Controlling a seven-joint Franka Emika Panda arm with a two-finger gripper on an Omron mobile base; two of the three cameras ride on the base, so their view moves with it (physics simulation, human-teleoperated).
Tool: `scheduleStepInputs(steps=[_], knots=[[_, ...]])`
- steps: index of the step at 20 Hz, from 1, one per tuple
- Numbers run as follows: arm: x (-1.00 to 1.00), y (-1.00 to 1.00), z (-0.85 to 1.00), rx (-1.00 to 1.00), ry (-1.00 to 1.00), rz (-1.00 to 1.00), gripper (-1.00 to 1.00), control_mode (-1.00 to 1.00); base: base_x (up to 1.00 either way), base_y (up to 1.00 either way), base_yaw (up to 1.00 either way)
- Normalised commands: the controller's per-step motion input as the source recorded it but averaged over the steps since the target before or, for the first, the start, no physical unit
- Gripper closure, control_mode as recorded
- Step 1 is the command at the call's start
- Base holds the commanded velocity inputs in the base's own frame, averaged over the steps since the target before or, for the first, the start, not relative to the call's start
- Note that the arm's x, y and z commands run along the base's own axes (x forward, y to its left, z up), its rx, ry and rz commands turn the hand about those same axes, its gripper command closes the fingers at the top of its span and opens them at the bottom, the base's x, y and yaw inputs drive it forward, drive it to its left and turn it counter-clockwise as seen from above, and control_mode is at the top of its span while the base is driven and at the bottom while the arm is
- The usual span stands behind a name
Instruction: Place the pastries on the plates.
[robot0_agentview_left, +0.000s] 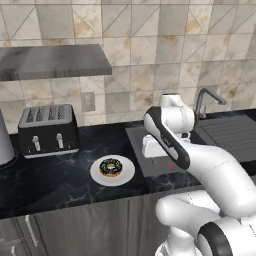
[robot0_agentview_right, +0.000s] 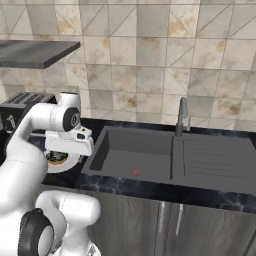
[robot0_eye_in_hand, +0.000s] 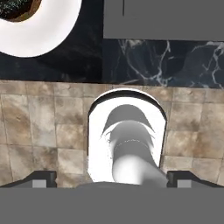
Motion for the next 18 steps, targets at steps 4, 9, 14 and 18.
scheduleStepInputs(steps=[4,9,14,18], knots=[[0.00,0.00,0.00,0.00,0.00,0.00,-1.00,1.00,-0.29,-1.00,-0.11],[0.00,0.00,0.00,0.00,0.00,0.00,-1.00,1.00,0.15,-1.00,-0.17],[0.00,0.00,0.00,0.00,0.00,0.00,-1.00,1.00,0.36,-1.00,-0.12],[0.00,0.00,0.00,0.00,0.00,0.00,-1.00,1.00,0.94,-1.00,0.10]])
